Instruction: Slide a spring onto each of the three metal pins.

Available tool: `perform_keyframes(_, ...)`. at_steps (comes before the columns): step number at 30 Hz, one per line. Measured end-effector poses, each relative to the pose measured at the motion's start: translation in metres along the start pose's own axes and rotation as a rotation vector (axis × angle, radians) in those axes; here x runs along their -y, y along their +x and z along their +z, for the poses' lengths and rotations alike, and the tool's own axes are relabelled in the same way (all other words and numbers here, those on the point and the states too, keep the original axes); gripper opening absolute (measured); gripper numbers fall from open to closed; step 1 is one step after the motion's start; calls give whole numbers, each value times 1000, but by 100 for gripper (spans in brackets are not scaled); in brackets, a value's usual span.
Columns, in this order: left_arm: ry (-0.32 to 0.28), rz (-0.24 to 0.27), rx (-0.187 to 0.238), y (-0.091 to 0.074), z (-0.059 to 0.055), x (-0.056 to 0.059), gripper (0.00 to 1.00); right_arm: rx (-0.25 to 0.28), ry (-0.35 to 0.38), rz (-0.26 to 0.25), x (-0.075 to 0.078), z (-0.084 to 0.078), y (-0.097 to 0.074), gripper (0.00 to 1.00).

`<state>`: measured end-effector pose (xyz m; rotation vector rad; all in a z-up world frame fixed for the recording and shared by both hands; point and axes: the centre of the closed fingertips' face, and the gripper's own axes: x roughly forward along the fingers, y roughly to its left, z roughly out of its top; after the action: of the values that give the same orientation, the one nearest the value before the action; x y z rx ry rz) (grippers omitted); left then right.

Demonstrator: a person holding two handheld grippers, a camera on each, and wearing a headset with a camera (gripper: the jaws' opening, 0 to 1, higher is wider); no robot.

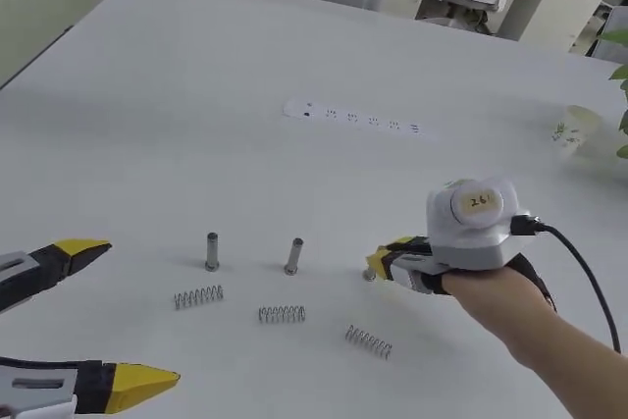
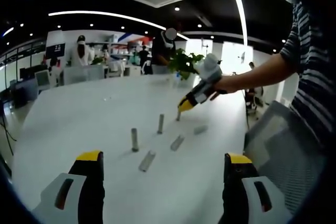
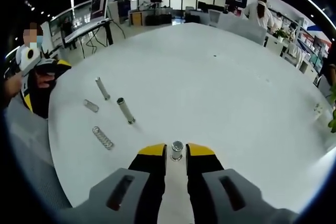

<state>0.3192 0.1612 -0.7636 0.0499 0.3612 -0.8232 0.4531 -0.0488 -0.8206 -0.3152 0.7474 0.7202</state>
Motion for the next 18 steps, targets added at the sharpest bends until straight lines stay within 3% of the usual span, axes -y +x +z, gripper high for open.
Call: perform_keyframes(18, -2, -3, 1, 1, 2, -1, 92, 34, 67, 12, -1, 5, -2, 23)
